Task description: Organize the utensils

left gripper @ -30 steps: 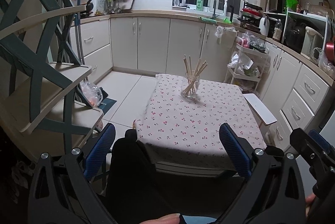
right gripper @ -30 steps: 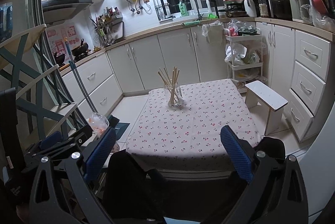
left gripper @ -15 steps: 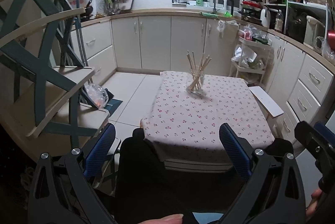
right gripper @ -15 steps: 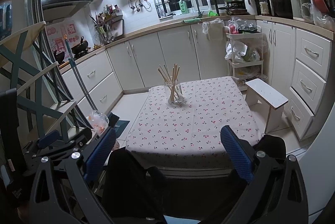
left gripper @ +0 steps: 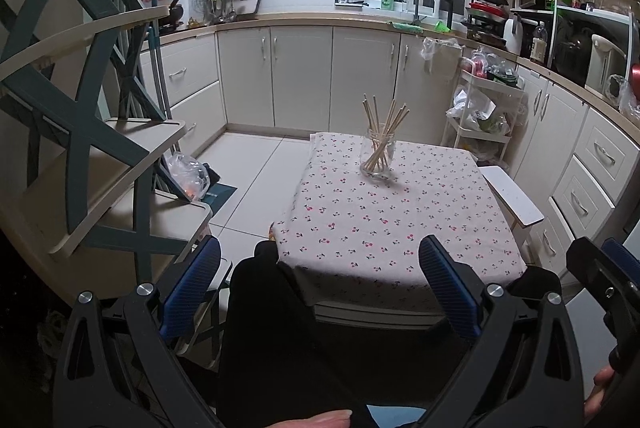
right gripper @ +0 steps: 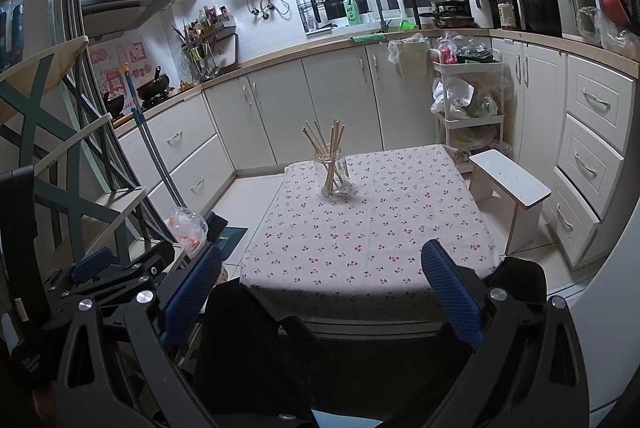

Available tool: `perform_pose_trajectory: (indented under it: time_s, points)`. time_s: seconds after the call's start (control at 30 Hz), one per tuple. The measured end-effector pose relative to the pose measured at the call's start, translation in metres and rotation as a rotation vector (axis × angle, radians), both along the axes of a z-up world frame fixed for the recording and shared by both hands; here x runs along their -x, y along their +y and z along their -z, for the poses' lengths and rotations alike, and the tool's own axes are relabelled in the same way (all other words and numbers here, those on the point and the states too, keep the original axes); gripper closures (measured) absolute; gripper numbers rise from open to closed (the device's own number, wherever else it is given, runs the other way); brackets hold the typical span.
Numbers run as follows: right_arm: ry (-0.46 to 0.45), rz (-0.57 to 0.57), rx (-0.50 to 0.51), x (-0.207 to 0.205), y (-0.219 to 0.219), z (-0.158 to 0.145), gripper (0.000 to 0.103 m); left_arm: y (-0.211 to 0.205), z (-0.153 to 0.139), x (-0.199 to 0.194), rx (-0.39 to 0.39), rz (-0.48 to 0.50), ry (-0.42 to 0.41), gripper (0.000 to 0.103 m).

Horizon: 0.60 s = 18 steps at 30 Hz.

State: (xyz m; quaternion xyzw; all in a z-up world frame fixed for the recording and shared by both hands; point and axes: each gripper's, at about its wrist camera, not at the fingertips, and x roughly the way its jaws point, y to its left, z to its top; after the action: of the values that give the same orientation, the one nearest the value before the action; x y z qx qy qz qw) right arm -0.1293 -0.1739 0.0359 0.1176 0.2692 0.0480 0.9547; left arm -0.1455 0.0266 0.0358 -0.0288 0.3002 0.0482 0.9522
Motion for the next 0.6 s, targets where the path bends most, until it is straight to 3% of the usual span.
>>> perform_pose_trajectory:
  time_s: [0.6]
  points:
    - [0.002, -0.001, 0.001, -0.0001, 0.0021, 0.0000, 0.007, -0.0013, 0.0010, -0.0005, -0.003, -0.002, 0.005, 0.008]
